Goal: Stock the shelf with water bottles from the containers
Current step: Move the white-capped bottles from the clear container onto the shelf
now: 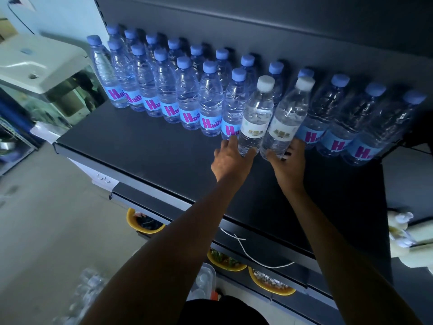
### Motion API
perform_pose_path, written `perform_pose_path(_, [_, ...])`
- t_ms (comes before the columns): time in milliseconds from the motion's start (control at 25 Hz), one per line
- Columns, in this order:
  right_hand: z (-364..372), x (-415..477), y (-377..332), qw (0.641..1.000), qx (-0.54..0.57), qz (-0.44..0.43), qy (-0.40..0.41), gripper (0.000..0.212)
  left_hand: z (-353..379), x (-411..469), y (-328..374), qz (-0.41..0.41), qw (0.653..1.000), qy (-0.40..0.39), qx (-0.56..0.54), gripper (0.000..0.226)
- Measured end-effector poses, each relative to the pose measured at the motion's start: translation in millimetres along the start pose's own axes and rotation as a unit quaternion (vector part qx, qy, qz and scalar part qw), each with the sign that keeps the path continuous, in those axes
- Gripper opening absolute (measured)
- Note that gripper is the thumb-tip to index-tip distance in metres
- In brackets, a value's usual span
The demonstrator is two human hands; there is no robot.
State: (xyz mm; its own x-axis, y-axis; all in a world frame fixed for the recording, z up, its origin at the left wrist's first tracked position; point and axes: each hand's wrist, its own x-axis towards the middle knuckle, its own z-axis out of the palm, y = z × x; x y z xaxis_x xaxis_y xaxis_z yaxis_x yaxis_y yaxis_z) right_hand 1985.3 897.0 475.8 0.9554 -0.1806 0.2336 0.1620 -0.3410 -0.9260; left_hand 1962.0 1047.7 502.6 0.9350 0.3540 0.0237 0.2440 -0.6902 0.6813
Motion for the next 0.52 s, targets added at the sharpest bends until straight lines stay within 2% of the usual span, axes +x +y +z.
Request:
perform_pose_path(80, [1, 2, 2, 0.999, -0.019, -0.006, 0.028, 0.057, 2, 3, 1, 0.008, 1.000, -0.003, 0.004, 0.046])
perform_pose_path(320, [4, 2, 7, 0.996, -0.065, 0.000, 0.059, 0.077, 10, 12, 9, 0.011, 1.000, -0.005, 0.025, 0.046])
perform_pose_path(520, [4, 3, 7, 0.996, -0.050, 0.018, 0.068, 0.072, 17, 12, 8, 0.009, 0.999, 0.010, 0.035, 0.040])
